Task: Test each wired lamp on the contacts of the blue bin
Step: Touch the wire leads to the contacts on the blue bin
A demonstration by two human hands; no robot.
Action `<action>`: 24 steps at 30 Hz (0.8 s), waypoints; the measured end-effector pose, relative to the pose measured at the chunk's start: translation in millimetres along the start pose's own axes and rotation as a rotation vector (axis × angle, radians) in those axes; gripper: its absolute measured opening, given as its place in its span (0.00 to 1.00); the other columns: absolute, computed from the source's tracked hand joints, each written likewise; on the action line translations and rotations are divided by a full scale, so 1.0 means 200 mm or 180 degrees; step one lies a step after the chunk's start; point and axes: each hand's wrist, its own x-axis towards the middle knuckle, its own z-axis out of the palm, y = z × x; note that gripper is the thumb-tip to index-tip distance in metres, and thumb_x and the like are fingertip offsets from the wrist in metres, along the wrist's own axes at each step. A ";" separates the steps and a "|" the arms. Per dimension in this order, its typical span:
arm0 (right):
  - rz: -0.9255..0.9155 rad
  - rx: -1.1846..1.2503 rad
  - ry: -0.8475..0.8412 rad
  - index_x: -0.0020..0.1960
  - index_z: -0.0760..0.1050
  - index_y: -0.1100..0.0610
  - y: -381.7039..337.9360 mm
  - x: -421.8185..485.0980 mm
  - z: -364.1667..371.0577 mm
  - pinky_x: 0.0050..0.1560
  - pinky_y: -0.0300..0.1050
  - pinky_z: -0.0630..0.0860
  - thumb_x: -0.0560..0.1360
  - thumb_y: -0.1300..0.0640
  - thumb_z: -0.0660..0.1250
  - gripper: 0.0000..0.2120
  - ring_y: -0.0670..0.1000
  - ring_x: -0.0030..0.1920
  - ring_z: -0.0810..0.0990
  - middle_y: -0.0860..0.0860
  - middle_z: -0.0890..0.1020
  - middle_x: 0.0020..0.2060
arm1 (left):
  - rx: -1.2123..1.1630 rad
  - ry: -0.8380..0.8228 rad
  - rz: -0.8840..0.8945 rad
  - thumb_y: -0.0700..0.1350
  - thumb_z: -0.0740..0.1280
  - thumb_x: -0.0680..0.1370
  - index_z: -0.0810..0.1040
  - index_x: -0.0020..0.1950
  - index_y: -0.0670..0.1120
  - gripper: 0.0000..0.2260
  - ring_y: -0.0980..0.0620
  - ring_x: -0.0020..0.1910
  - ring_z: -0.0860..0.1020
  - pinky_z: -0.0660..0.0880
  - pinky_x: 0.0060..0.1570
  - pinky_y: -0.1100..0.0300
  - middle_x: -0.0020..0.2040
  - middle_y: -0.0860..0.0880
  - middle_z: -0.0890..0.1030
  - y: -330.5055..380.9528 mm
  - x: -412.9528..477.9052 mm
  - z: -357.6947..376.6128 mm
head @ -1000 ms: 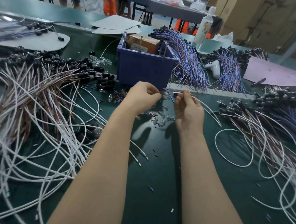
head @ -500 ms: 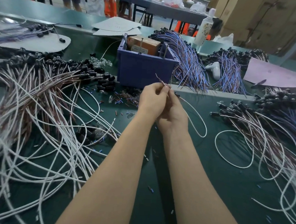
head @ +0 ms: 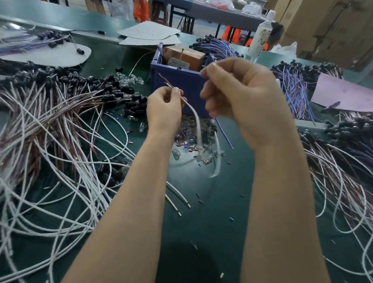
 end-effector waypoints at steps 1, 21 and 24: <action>-0.0105 -0.0464 0.0335 0.44 0.77 0.55 0.02 0.04 0.01 0.33 0.34 0.77 0.78 0.58 0.65 0.04 0.43 0.31 0.79 0.47 0.82 0.33 | 0.0053 0.0026 0.0036 0.43 0.61 0.81 0.76 0.40 0.48 0.10 0.57 0.35 0.76 0.73 0.42 0.59 0.35 0.52 0.79 0.00 0.01 0.00; 0.0699 -0.0420 0.1059 0.40 0.77 0.58 0.41 0.23 0.14 0.49 0.58 0.80 0.77 0.59 0.65 0.08 0.57 0.42 0.83 0.56 0.83 0.36 | 0.2071 -0.1216 0.0071 0.46 0.59 0.81 0.79 0.41 0.45 0.13 0.58 0.26 0.72 0.66 0.28 0.64 0.31 0.52 0.78 0.10 0.03 -0.04; 0.0626 -0.0605 0.1234 0.43 0.75 0.55 0.40 0.23 0.09 0.49 0.53 0.81 0.78 0.59 0.63 0.06 0.50 0.37 0.83 0.50 0.83 0.32 | 0.1863 -0.0786 0.0182 0.44 0.58 0.81 0.79 0.40 0.45 0.14 0.57 0.29 0.72 0.67 0.34 0.62 0.30 0.52 0.77 0.09 0.05 -0.05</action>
